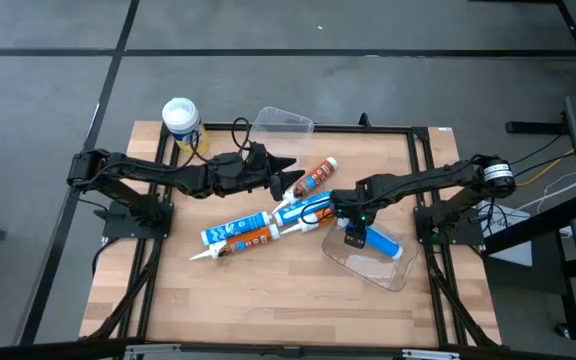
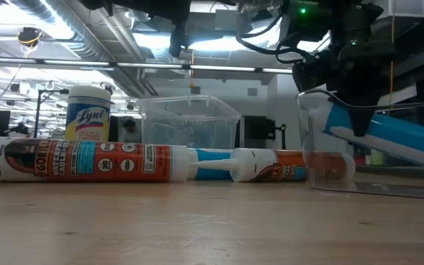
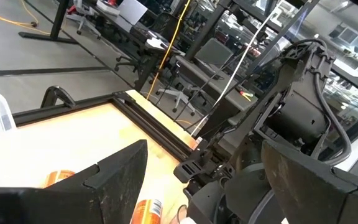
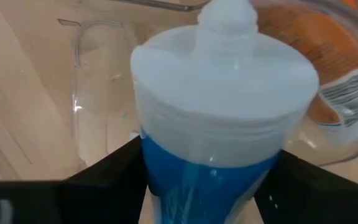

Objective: Pick & place silicon tubes, Sealant and Lysol wipes
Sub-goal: Put the top blue sealant into the transparent bin, then put the left blue sealant into the transparent bin

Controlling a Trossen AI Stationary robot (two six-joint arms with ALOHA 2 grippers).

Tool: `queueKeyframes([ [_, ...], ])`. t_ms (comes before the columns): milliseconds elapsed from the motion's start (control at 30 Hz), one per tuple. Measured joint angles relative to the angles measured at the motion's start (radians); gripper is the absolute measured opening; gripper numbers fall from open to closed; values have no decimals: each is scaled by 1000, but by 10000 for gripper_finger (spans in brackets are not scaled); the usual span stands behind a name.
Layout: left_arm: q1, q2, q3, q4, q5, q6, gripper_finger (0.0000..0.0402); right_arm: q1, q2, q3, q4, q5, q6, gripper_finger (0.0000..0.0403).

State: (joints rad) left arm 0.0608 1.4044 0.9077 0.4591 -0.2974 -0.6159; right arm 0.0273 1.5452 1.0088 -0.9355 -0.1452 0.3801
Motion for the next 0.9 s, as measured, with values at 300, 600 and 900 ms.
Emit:
queueKeyframes([
  [300, 0, 0, 0, 0, 0, 0, 307, 0, 0, 0, -2, -4, 1, 284],
  [600, 0, 0, 0, -1, 0, 0, 307, 0, -41, 1, -11, -4, -19, 288],
  [900, 0, 0, 0, -23, 0, 1, 307, 0, -174, 1, 7, -4, 27, 289],
])
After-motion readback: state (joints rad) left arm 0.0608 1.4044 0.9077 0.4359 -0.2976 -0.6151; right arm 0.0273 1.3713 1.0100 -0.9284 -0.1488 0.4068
